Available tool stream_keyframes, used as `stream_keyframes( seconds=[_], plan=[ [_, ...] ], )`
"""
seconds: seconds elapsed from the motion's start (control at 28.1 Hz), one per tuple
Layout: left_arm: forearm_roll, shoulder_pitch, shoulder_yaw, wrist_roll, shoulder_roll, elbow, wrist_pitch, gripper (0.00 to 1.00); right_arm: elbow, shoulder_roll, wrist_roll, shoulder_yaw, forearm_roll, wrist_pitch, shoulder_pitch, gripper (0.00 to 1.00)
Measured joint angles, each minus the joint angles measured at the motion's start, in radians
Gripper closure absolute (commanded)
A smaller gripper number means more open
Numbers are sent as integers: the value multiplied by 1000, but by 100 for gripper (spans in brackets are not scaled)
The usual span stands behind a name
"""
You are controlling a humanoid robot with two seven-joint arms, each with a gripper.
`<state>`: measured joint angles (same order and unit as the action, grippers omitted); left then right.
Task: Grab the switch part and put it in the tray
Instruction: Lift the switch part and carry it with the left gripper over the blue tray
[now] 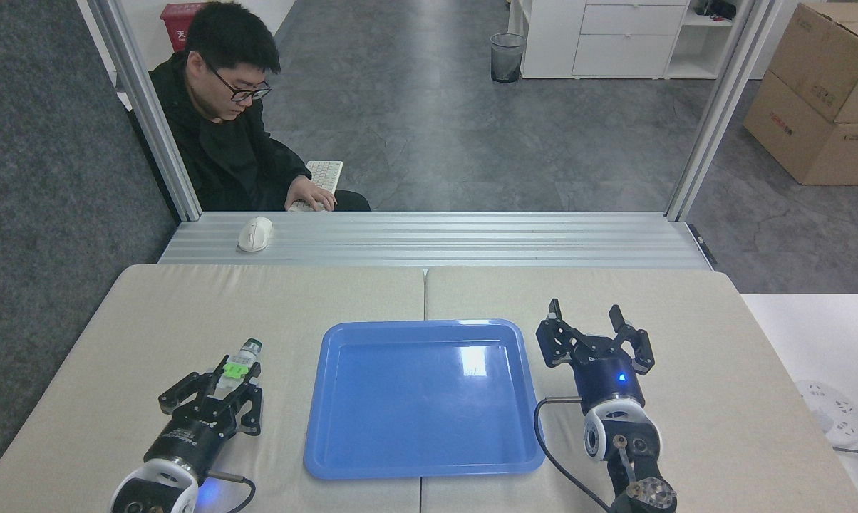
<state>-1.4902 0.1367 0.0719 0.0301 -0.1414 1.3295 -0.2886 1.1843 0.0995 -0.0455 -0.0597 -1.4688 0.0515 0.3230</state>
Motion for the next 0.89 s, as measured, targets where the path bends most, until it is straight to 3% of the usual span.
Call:
stream_keyframes(
  seconds=[0.75, 0.85, 0.89],
  plan=[
    [-205, 141, -314, 60, 138, -90, 48, 100, 0, 1, 0, 1, -1, -1, 1, 0],
    [-217, 155, -338, 62, 149, -102, 68, 76, 0, 1, 0, 1, -1, -1, 1, 0],
    [-221, 164, -348, 62, 155, -107, 81, 55, 0, 1, 0, 1, -1, -1, 1, 0]
  ],
)
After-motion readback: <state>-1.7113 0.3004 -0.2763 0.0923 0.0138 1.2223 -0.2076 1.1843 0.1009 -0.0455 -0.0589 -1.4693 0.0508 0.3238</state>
